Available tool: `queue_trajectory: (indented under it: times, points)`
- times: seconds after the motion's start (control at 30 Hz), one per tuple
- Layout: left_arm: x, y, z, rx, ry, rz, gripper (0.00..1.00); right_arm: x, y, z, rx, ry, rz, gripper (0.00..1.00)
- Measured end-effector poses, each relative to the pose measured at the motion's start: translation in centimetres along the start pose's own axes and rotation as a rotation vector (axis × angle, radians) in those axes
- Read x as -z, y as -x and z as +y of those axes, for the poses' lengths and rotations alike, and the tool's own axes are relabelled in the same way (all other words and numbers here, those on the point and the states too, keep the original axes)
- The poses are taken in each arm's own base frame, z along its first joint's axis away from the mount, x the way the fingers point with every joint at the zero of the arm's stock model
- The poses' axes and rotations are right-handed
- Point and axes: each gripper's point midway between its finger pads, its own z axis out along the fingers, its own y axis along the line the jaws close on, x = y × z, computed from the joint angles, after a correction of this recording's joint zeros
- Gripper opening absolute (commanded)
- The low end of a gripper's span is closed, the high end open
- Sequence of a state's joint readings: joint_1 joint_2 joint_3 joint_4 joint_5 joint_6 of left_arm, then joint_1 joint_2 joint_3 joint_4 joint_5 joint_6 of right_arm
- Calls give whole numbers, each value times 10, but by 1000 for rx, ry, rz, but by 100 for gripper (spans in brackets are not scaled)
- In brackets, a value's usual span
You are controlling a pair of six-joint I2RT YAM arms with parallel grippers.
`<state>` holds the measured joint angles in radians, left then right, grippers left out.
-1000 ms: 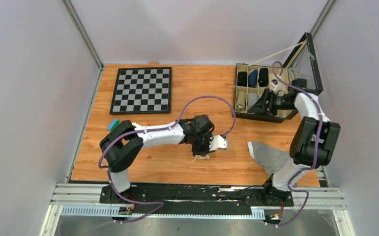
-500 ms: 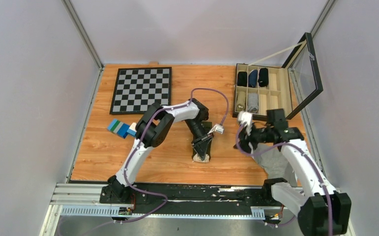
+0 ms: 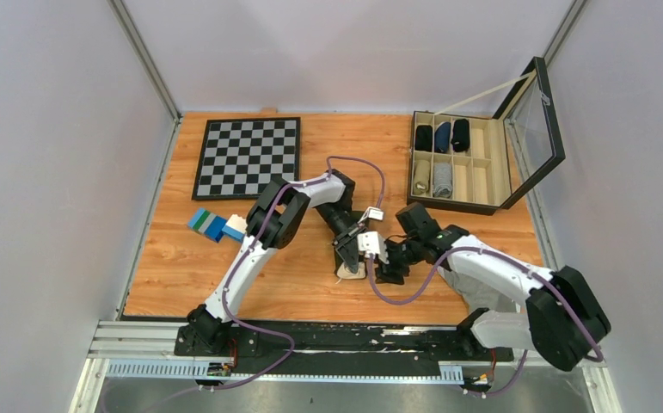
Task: Roll the underwear
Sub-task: Roll the underwear to the center of the board.
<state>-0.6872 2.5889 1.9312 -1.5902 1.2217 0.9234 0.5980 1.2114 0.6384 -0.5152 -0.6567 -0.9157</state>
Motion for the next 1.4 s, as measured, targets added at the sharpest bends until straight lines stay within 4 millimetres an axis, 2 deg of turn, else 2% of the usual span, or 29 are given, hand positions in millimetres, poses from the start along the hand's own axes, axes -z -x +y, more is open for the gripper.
queue_trajectory:
  times: [0.1,0.27,0.5,0.67,0.73,0.83,0.93,1.03,1.17,1.27,1.4]
  points:
    - [1,0,0,3,0,-1,16,-17,12,-6,23,13,5,51]
    - [1,0,0,3,0,-2,16,-33,29,-20,56,-8,-6,51]
    - [3,0,1,4,1,-6,17,-44,24,-23,32,-12,22,50]
    - [3,0,1,5,1,-6,19,-52,17,-19,33,4,58,33]
    - [3,0,1,4,3,-4,22,-53,16,-23,29,1,69,18]
    - [4,-1,2,5,7,1,31,-56,17,-23,7,26,91,1]
    - [6,-2,3,10,12,1,40,-58,19,-25,-19,50,116,0]
    - [13,-3,1,26,14,-17,43,-60,20,-27,-44,81,139,0]
    - [30,-2,-4,65,62,-62,49,-62,22,-28,-75,119,138,0]
    - [52,-5,-10,94,176,-120,50,-63,22,-27,-115,153,133,0]
    - [106,-1,-13,87,430,-249,50,-65,22,-29,-186,197,129,0]
